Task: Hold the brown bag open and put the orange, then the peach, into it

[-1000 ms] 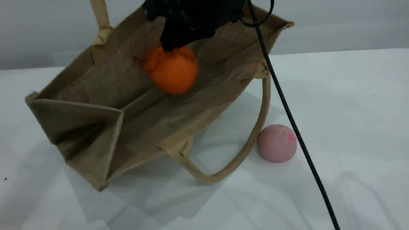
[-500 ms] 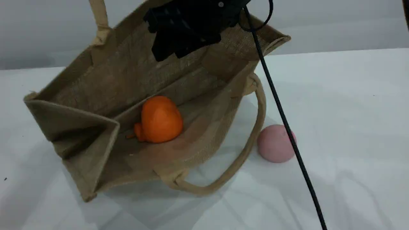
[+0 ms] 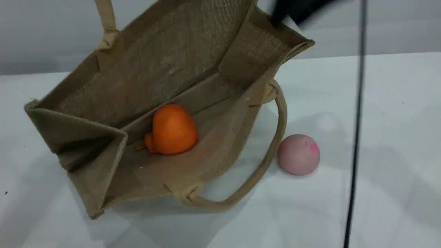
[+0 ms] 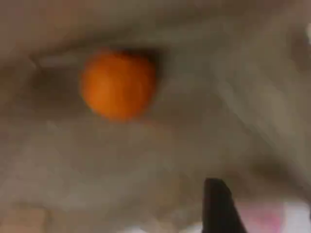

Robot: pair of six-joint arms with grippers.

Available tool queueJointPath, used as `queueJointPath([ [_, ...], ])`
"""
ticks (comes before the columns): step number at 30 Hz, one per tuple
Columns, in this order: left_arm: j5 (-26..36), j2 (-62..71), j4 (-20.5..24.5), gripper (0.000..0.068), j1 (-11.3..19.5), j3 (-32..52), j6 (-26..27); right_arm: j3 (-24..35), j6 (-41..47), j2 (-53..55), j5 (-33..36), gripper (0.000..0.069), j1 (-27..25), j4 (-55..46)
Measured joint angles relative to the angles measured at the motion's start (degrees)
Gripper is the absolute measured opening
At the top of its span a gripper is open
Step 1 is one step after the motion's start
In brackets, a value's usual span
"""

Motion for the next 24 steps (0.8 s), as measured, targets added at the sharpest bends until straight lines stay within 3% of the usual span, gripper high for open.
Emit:
queueJointPath([
  [4, -0.1, 0.0, 0.3, 0.0082, 0.0, 0.0, 0.0, 7.0, 0.6, 0.0, -1.7, 0.0341, -4.4, 0.5],
  [12, -0.1, 0.0, 1.1, 0.0082, 0.0, 0.0, 0.0, 18.4, -2.4, 0.4, -13.4, 0.0341, -4.1, 2.8],
  [17, -0.1, 0.0, 1.1, 0.0082, 0.0, 0.0, 0.0, 19.8, -7.7, 3.4, -17.7, 0.0342, -4.1, 10.2],
  [24, -0.1, 0.0, 1.1, 0.0082, 0.0, 0.0, -0.1, 19.8, -20.4, 9.3, -17.3, 0.0342, -3.6, 24.0],
])
